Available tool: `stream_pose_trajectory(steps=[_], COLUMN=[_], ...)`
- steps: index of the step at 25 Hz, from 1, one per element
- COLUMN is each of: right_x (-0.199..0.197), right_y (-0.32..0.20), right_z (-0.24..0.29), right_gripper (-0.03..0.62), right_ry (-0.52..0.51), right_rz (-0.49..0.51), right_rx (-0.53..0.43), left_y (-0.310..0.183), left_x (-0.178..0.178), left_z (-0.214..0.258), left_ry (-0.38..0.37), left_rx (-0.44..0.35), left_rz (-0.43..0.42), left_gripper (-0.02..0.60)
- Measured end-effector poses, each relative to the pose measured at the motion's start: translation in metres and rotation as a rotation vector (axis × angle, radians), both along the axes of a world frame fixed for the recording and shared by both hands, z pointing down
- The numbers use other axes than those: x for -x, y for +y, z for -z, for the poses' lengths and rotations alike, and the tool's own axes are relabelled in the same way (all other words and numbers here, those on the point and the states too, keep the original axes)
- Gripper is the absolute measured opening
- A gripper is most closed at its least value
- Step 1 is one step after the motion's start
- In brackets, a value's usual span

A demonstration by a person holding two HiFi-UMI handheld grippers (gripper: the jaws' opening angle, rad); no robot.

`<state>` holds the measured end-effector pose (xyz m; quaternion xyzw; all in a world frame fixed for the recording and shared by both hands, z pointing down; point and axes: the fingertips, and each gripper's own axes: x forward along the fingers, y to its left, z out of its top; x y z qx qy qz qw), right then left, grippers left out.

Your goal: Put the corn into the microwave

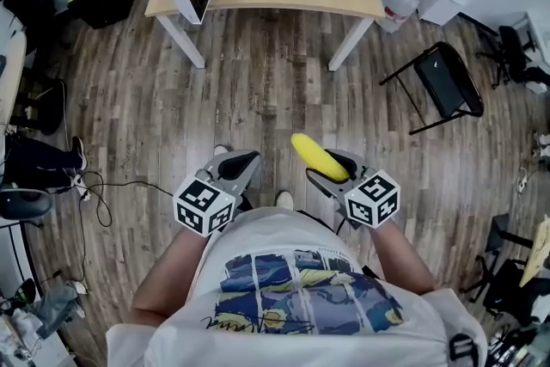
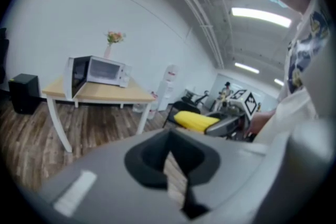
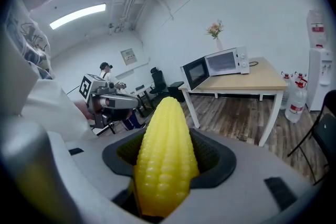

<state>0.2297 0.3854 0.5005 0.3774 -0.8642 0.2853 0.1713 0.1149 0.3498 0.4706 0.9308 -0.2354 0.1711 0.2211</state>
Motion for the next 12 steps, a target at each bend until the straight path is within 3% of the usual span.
stream_pose_trajectory(steps=[5, 12], right_x=[0.024, 0.077], right_y=[-0.055, -0.151], right_z=[0.001, 0.011], right_gripper=[0.246, 0.245], right_ry=[0.023, 0.056], right_rz=[-0.069, -0.139], right_rx=[0.013, 0.000], left_y=[-0.066, -0.159], left_x=[0.022, 0.087], left_z=[0.012, 0.027], left_ry=[0.036, 0.054], left_rx=[-0.042, -0.079], left_rz=[-0.048, -0.117], left_gripper=[0.009, 0.009])
